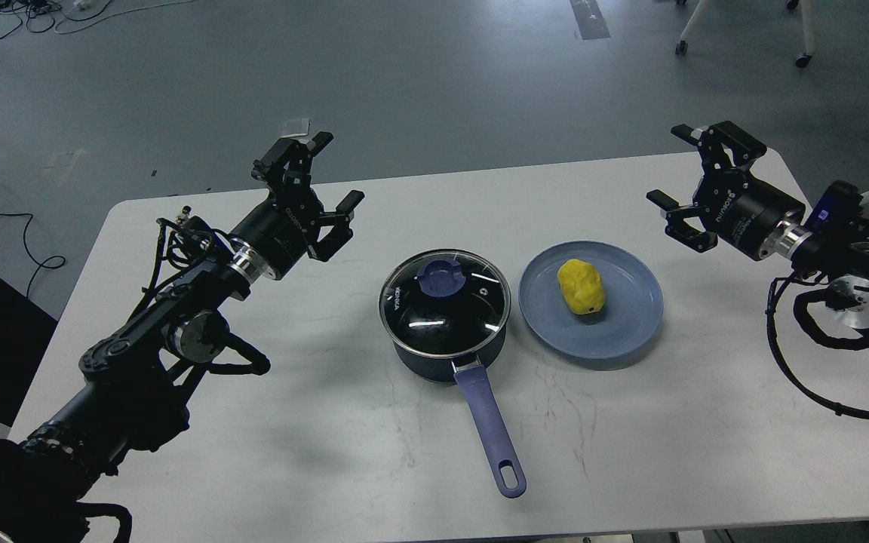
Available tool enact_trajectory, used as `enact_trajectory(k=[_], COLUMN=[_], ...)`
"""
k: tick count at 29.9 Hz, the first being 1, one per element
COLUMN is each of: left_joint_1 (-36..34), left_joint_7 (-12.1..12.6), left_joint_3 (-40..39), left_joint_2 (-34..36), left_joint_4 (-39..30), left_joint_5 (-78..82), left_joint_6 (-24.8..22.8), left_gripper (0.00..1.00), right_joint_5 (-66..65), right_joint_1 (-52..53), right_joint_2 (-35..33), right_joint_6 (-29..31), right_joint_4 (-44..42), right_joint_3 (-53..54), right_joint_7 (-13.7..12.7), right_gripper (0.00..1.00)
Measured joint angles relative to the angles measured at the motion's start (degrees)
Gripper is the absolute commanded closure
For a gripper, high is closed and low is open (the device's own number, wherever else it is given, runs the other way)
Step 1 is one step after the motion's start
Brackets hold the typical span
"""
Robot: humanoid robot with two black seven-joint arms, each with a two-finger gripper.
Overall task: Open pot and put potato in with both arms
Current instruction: 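Raise the left gripper and swing it toward the pot lid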
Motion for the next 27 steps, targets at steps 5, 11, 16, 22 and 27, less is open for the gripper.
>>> enact_trajectory(k=[5,11,16,22,27], left_joint_1=[0.4,-0.3,-3.3,-8.1,-11.1], left_joint_7=[-0.1,0.2,0.1,-5.4,-6.7], left_joint_3=[-0.5,-0.3,0.2,1.0,1.9], left_joint_2=[0.3,1.5,4.9,9.6,14.1], left_joint_4=[0.0,0.0,0.0,-7.2,-22.1], left_joint_5=[0.0,0.0,0.5,8.4,26.1], left_joint_6=[0.0,0.0,0.0,0.0,0.0], left_gripper=[0.02,0.02,0.02,0.02,0.02], right_joint_5=[0.0,-0.1,-0.2,-0.3,-0.3], right_joint_1=[0.0,-0.1,0.2,0.3,0.4], right_joint_2=[0.0,0.0,0.0,-0.1,-0.2], right_joint_6=[0.0,0.0,0.0,0.0,0.0], right_joint_4=[0.0,0.1,0.1,0.0,-0.1], right_joint_3=[-0.1,-0.1,-0.2,-0.4,-0.4], right_joint_7=[0.0,0.0,0.0,0.0,0.0], right_gripper=[0.0,0.0,0.0,0.0,0.0])
